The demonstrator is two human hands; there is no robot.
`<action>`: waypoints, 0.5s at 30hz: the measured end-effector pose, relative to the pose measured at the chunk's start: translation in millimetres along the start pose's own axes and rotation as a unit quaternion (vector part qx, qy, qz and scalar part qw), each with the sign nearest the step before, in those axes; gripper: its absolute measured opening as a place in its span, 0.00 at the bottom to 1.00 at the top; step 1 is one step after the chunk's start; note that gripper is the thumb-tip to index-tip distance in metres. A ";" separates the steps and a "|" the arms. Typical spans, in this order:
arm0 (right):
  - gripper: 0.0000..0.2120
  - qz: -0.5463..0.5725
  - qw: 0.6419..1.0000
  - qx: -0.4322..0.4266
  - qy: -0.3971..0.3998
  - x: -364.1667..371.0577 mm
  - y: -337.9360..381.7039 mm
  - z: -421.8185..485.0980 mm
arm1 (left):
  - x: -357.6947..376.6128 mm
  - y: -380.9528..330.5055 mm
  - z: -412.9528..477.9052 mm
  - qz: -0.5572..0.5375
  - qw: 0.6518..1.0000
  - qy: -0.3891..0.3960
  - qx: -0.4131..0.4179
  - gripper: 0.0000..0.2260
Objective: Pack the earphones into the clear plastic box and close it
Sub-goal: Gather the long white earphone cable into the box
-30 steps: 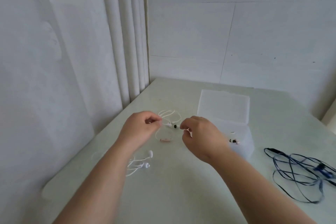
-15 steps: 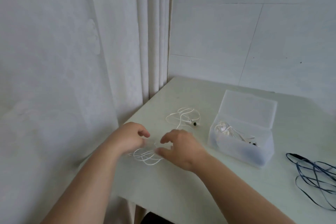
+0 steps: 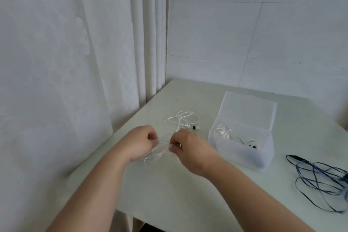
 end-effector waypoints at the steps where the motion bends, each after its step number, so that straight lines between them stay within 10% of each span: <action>1: 0.07 0.012 1.000 0.002 -0.019 -9.5 -5.3 -3.5 | 1.8 -8.4 4.0 -0.023 1.000 -0.013 0.012 0.04; 15: 0.08 0.219 0.919 0.148 -0.293 -105.6 -91.6 -58.2 | 34.9 -150.4 45.5 -0.395 0.911 -0.062 0.102 0.06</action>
Point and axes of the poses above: each hand's wrist, its own z-axis towards the middle knuckle, its own x-axis out of the palm, y = z × x, the point moved 1 cm from there along z, towards the middle knuckle, and after that the axes turned 1 degree about y, right-handed, at the moved point
